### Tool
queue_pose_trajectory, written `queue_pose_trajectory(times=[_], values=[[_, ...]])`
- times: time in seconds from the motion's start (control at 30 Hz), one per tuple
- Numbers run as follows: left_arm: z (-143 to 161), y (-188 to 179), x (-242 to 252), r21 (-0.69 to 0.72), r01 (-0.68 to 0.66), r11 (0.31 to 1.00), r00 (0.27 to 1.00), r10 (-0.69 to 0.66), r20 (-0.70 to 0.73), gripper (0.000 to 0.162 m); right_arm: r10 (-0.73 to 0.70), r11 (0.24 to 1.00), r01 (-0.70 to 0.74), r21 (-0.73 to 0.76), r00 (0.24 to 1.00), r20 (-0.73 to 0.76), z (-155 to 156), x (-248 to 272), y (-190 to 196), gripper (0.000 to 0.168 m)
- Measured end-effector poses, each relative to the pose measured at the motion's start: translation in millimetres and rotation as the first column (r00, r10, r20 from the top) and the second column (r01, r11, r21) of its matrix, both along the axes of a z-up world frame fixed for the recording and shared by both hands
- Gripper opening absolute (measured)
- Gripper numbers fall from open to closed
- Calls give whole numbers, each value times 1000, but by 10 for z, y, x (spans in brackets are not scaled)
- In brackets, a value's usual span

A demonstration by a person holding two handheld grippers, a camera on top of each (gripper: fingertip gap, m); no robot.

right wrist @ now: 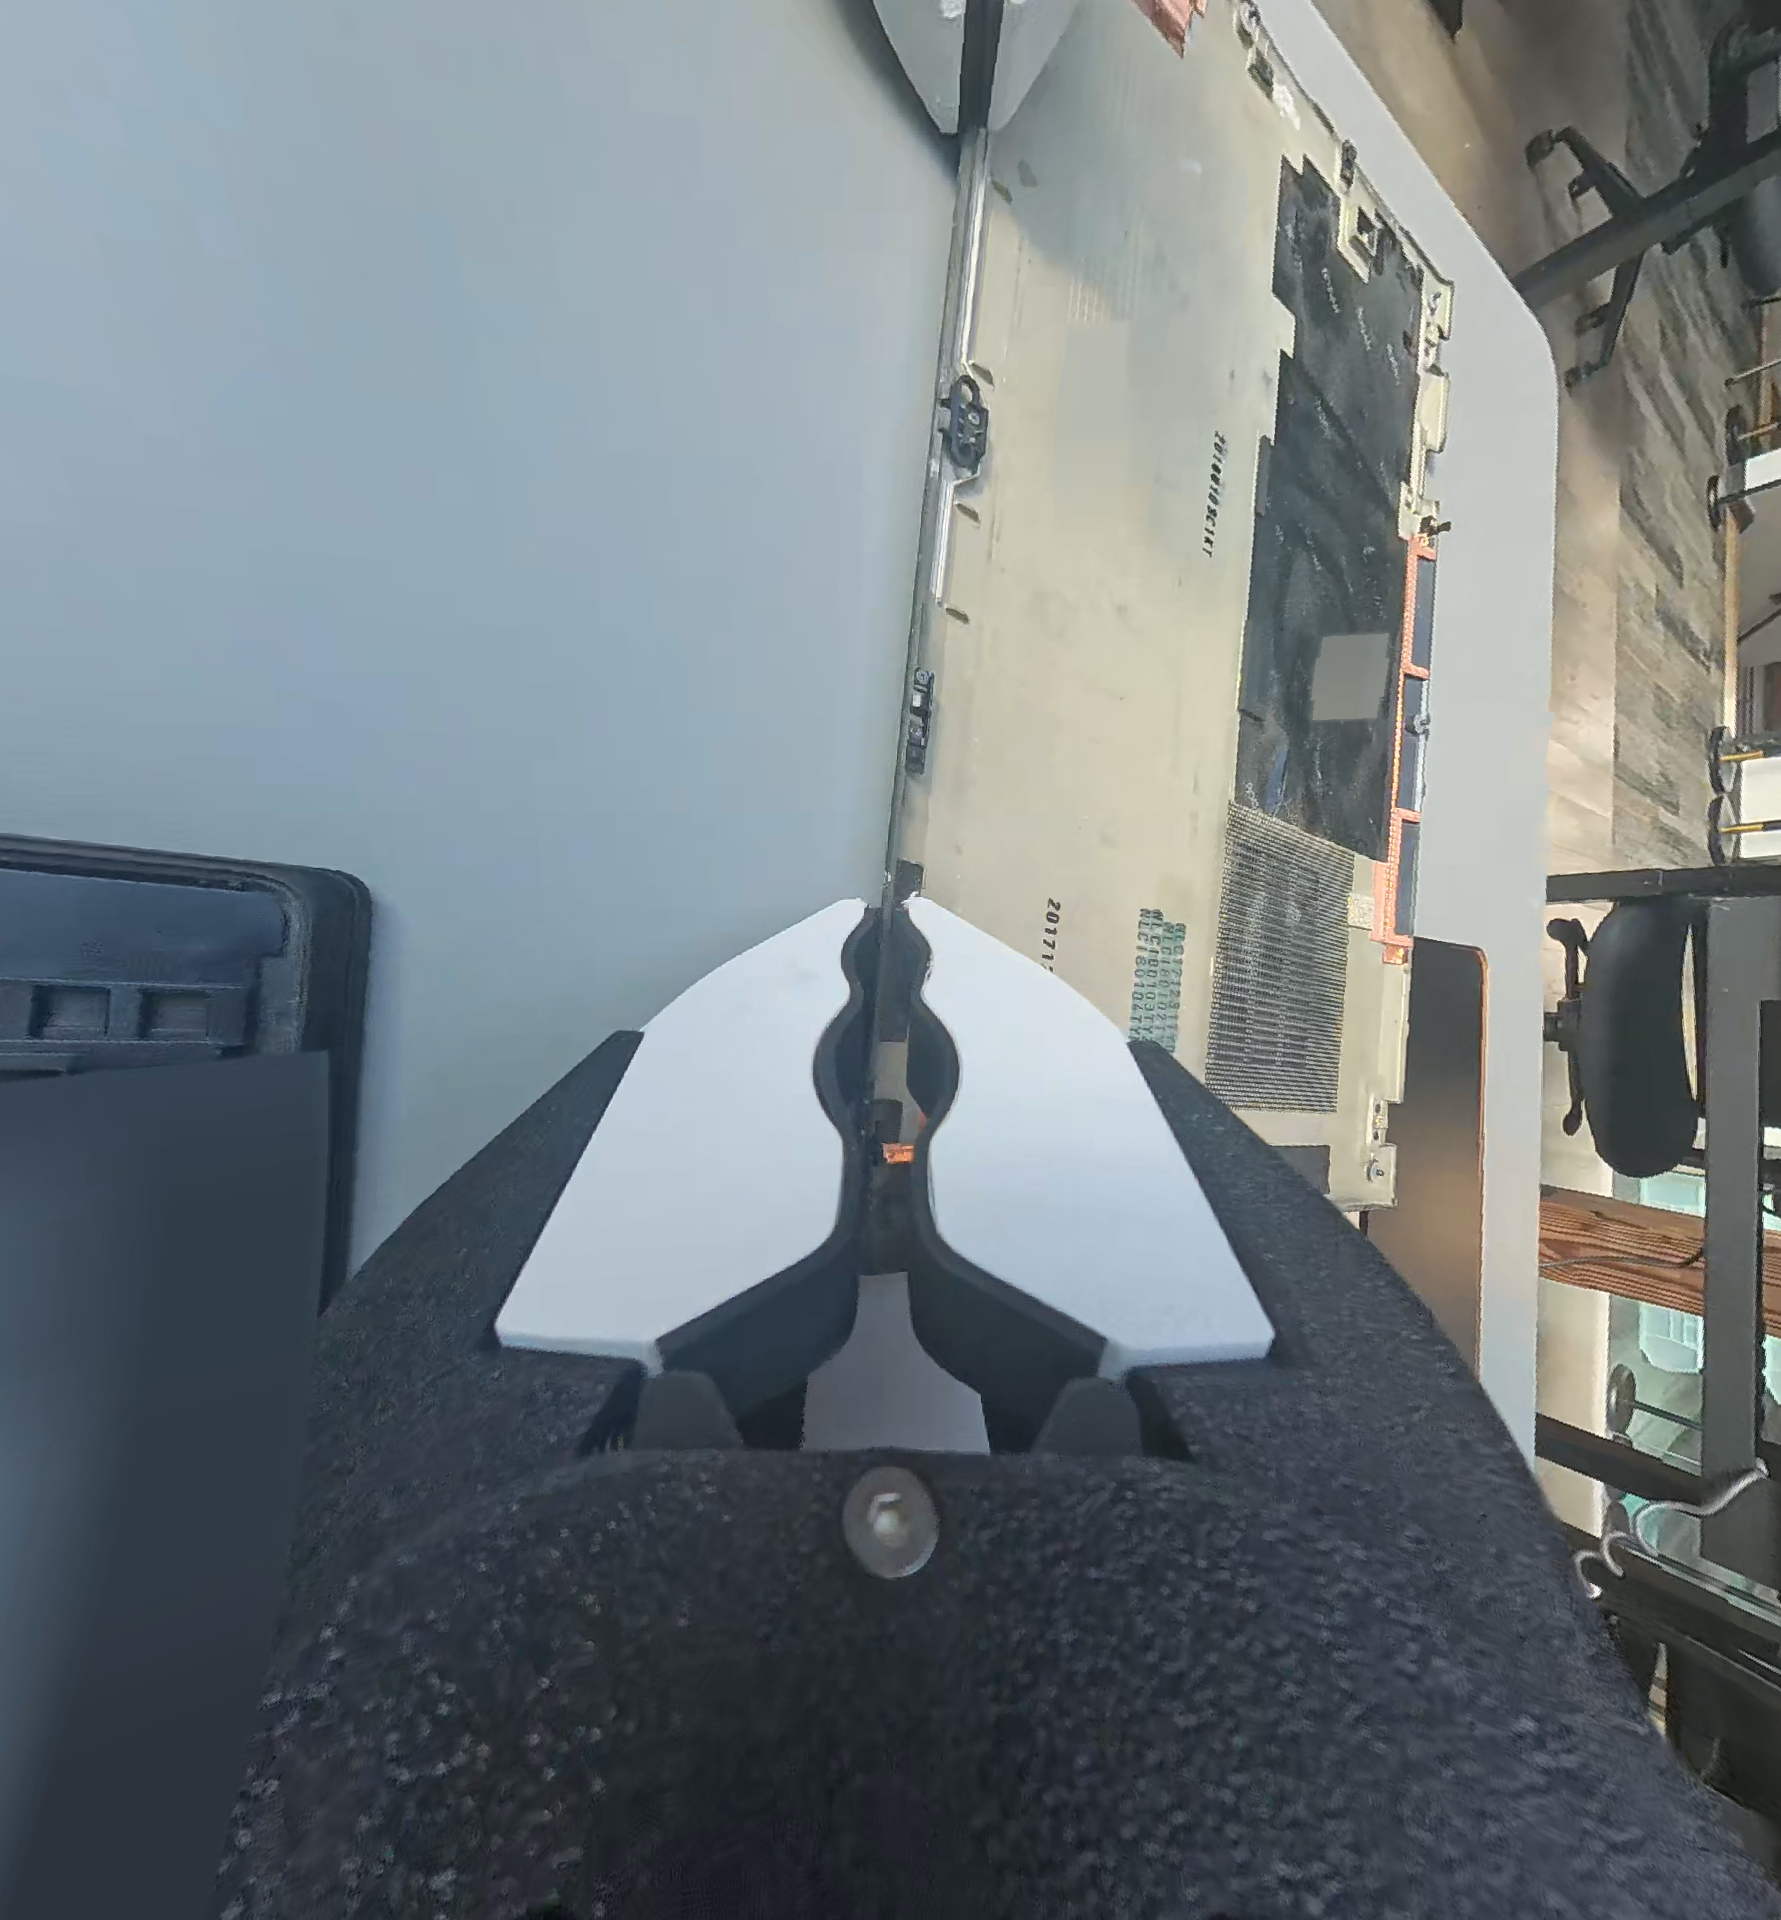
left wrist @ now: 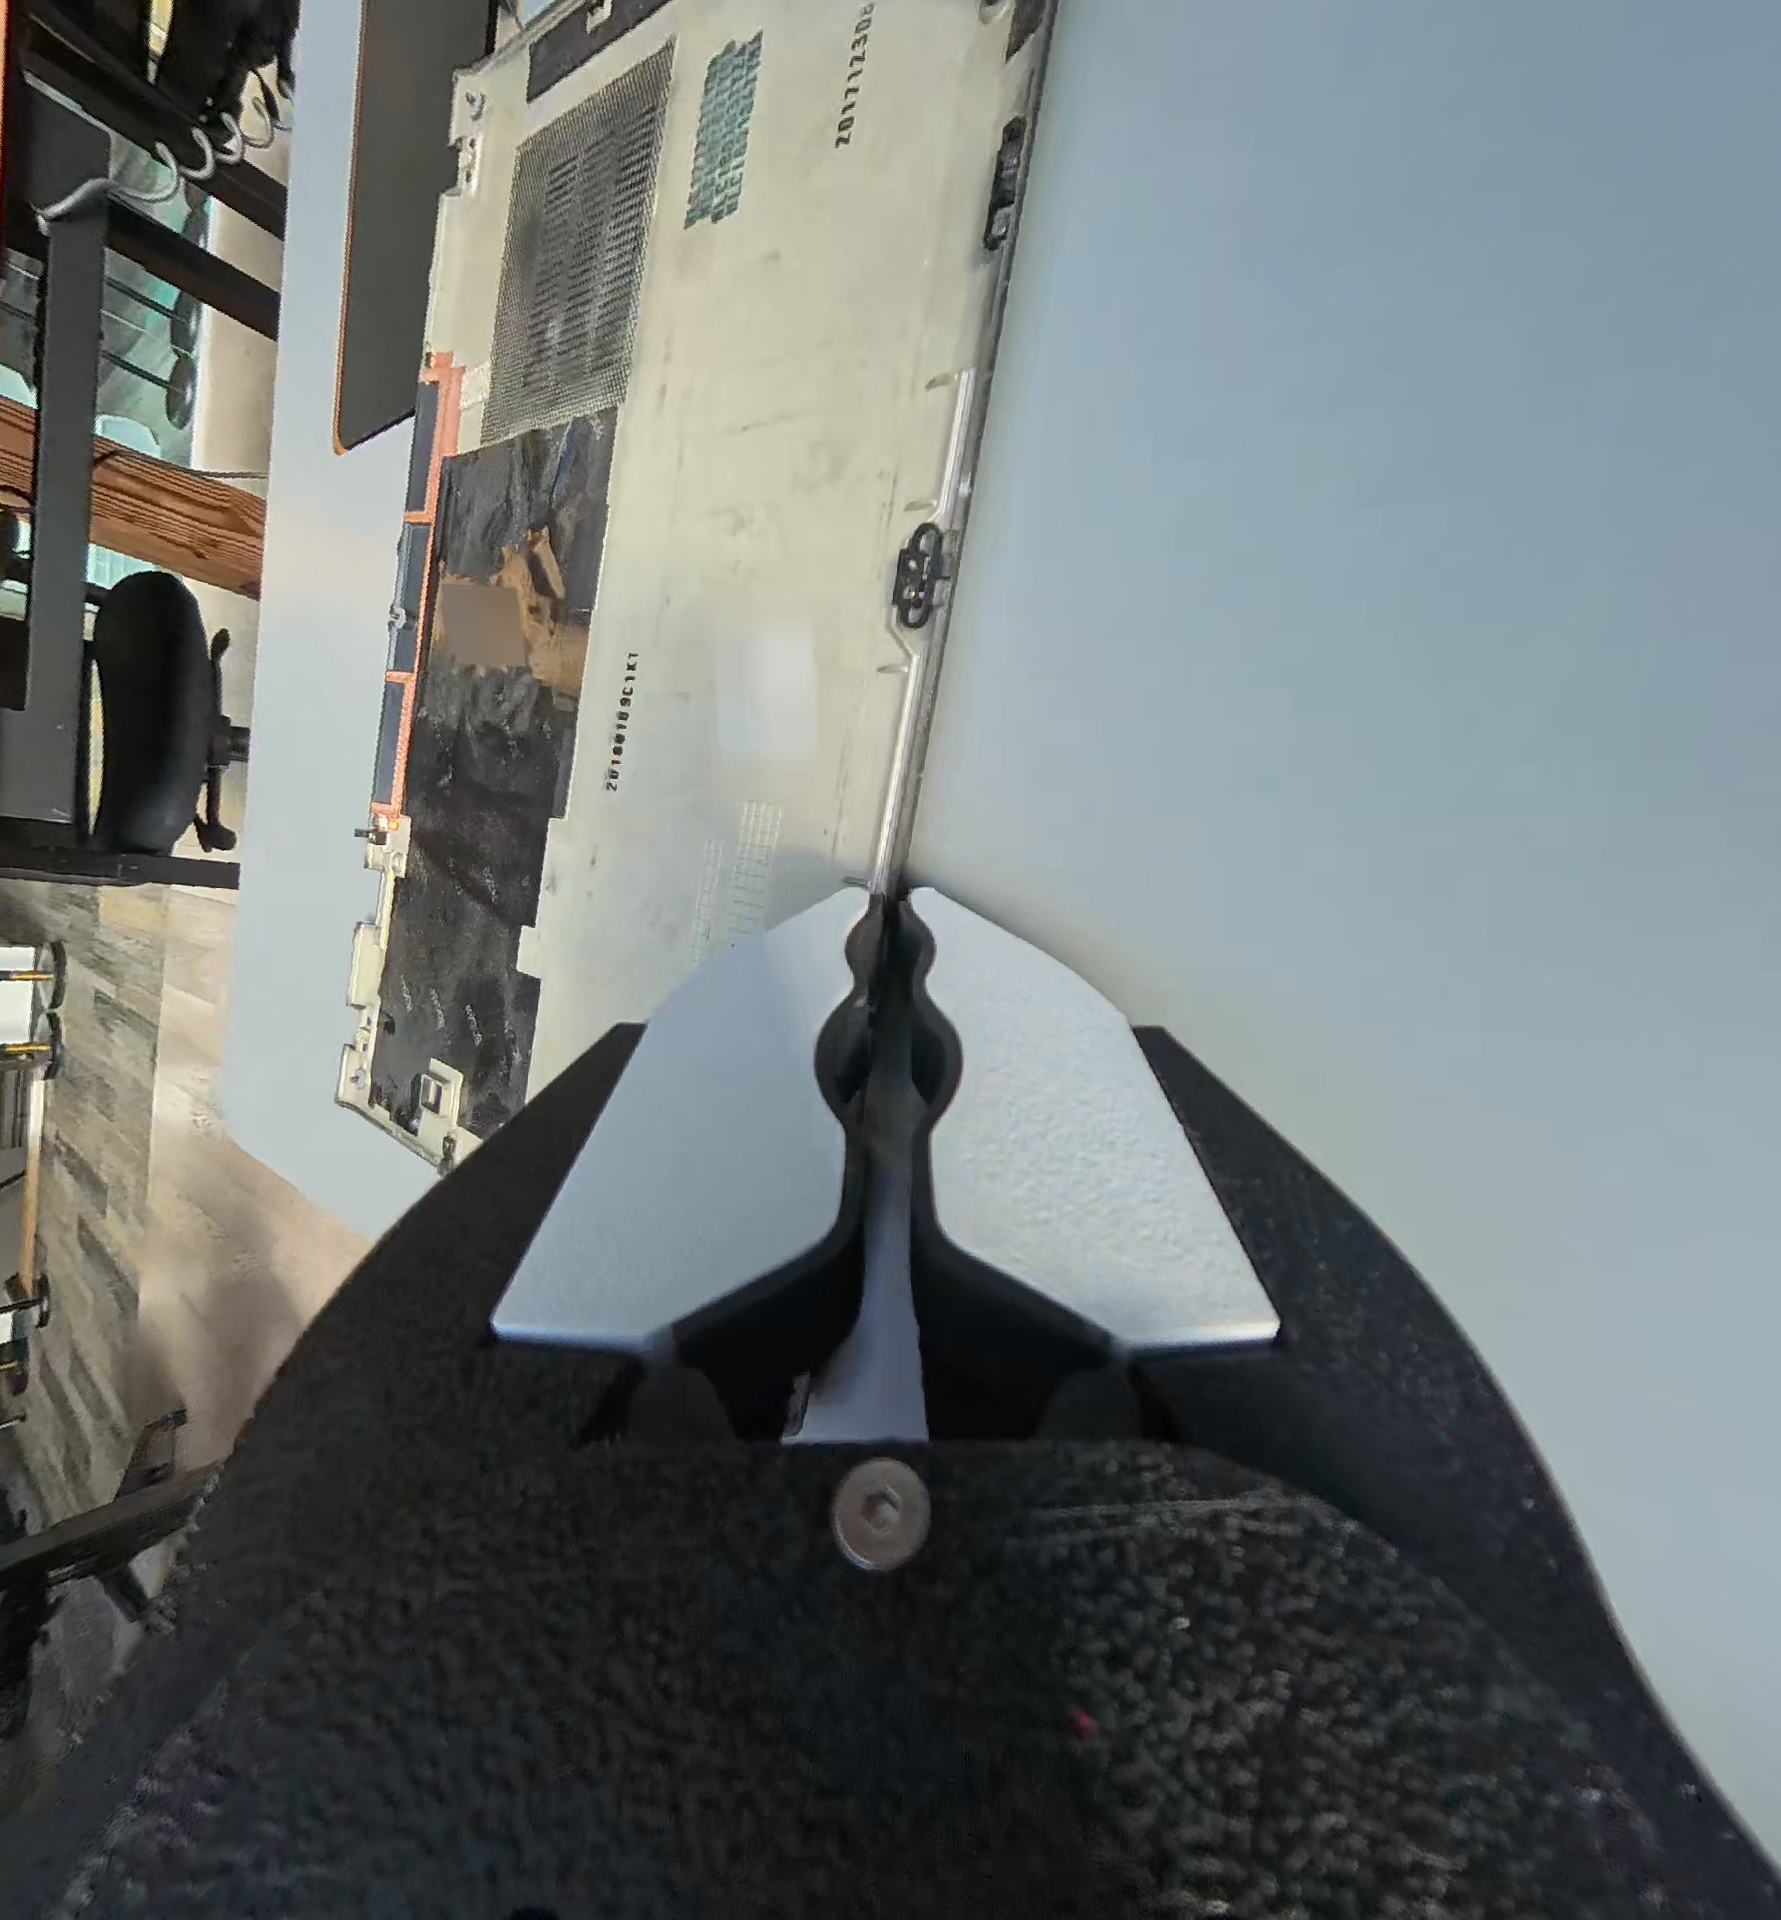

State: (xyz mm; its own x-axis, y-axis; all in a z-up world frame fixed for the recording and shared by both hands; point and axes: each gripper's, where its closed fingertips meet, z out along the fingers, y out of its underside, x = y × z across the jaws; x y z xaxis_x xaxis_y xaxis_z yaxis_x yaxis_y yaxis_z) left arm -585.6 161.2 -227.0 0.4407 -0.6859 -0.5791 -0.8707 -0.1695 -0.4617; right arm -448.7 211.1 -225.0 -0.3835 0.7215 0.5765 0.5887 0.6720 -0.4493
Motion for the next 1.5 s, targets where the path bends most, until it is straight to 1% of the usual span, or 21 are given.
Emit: queue_pose_trajectory(times=[0.1, 0.27, 0.47, 0.57, 0.83, 1.03, 1.1, 1.27, 1.33, 1.5], values=[[0, -2, 5, -28, 15, 999, 999, -13, 41, 1, -7, 1000, 7, 2, 999, 33, -3, 6, 3, 1], [27, -4, 13, 17, 40, 999, 998, -39, -40, 1, -16, 999, 16, -28, 1000, 21, 74, 13, 1, 1], [321, -78, 80, 72, 21, 997, 1000, -22, 9, 1, -10, 1000, 9, -28, 1000, -30, 321, 73, -77, 1], [435, -182, 163, 90, 30, 996, 1000, -29, -9, 1, -10, 1000, 10, 0, 999, -39, 447, 138, -126, 1], [734, -571, 515, 114, 55, 992, 997, -49, -59, 1, -15, 1000, 13, -26, 997, -73, 735, 436, -393, 1], [911, -876, 817, 116, 71, 991, 994, -61, -86, 1, 2, 999, -4, -39, 998, -61, 916, 708, -636, 1], [996, -973, 916, 111, 73, 991, 995, -64, -77, 1, 3, 997, -7, -74, 999, -53, 1007, 799, -717, 1], [1304, -1143, 1120, 65, 54, 996, 999, -54, 3, 1, 20, 979, -26, -204, 999, -28, 1339, 975, -847, 1], [1440, -1161, 1165, 42, 50, 998, 998, -51, 33, 1, 35, 964, -36, -262, 999, -10, 1488, 1009, -848, 1], [1735, -1098, 1211, -84, 32, 996, 986, -17, 167, 1, 84, 909, -44, -415, 993, 77, 1763, 1045, -772, 1]])
